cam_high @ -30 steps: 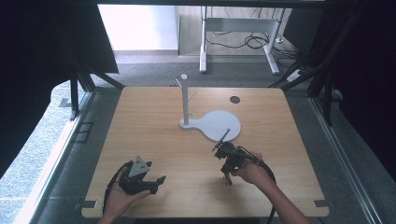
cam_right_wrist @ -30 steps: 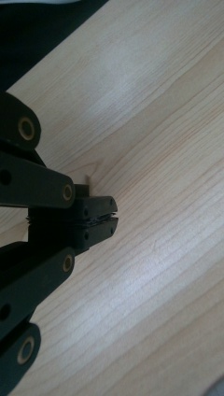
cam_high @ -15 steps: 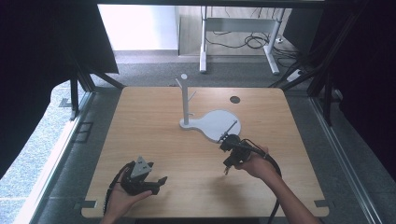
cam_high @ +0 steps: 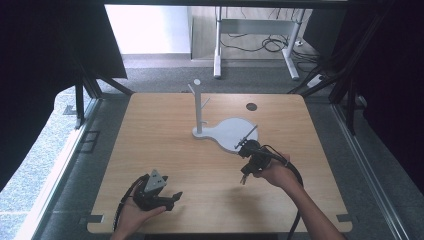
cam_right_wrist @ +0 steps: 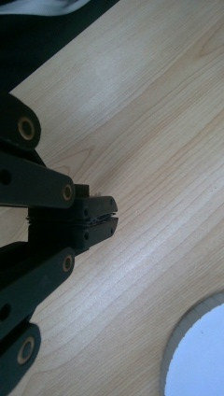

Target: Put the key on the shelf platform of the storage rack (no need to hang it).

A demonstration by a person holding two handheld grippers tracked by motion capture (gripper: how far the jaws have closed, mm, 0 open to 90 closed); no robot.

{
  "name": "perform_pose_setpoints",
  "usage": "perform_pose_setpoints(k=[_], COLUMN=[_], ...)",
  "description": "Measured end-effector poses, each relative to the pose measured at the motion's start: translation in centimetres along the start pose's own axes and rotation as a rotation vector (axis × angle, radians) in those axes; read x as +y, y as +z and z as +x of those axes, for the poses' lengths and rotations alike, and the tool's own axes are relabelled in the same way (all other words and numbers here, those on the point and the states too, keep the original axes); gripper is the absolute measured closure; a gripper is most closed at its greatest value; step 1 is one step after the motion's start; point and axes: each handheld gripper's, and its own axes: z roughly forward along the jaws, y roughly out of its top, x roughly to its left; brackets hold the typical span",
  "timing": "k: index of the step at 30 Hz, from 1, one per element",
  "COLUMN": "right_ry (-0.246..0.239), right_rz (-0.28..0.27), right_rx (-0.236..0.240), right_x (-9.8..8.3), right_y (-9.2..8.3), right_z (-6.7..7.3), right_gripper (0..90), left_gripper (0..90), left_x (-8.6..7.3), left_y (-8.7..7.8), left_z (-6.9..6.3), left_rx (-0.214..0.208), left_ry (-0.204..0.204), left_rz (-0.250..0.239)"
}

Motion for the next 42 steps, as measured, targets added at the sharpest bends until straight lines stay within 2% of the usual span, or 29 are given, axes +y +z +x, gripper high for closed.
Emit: perform_pose_setpoints(k=[20, 25, 32, 33, 34, 42], right_ry=[0.011, 0.017, 0.021, 0.024, 0.033, 0.040], right_rz=[-0.028, -0.034, -0.039, -0.039, -0.045, -0.042], right_rx=[-0.022, -0.010, -0.017, -0.014, 0.011, 0.000], right_x=[1.6, 2.1, 3.0, 3.1, 3.3, 4.1], right_y=[-1.1, -1.2, -1.2, -1.2, -1.1, -1.3], right_z=[-1.1, -1.5, -1.9, -2.0, -2.2, -3.0], right_gripper=[89.9, 89.8, 89.9, 89.9, 89.9, 89.9], left_gripper=[25.5, 25.5, 25.5, 25.5, 25.5, 25.5], left_x=[0.0, 0.0, -0.1, -0.1, -0.1, -0.1], left_y=[0.3, 0.4, 0.3, 0.4, 0.4, 0.4], left_z=[-0.2, -0.2, -0.1, -0.1, -0.1, -0.1], left_rx=[-0.006, -0.009, -0.011, -0.011, -0.011, -0.012], left_ry=[0.005, 0.007, 0.007, 0.007, 0.007, 0.007], left_rz=[0.009, 0.014, 0.013, 0.014, 0.014, 0.018])
